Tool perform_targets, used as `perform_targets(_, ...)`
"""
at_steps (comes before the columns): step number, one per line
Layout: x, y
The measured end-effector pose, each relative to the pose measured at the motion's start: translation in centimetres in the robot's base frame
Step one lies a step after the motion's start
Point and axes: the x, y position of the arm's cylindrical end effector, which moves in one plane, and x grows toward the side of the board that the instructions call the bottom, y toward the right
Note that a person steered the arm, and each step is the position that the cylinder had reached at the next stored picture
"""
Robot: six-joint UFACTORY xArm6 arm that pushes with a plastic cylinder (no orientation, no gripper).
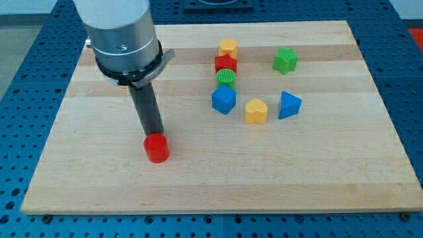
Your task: Push the red circle to the bottom of cube
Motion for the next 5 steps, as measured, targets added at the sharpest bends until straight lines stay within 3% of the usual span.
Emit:
perform_targets(1, -0.8, -4.2)
perform_targets(2, 5.2, -3.1)
perform_targets(3, 6.3, -3.1)
perform_targets(4, 6.3, -2.2)
perform_targets(5, 3.3, 1.1)
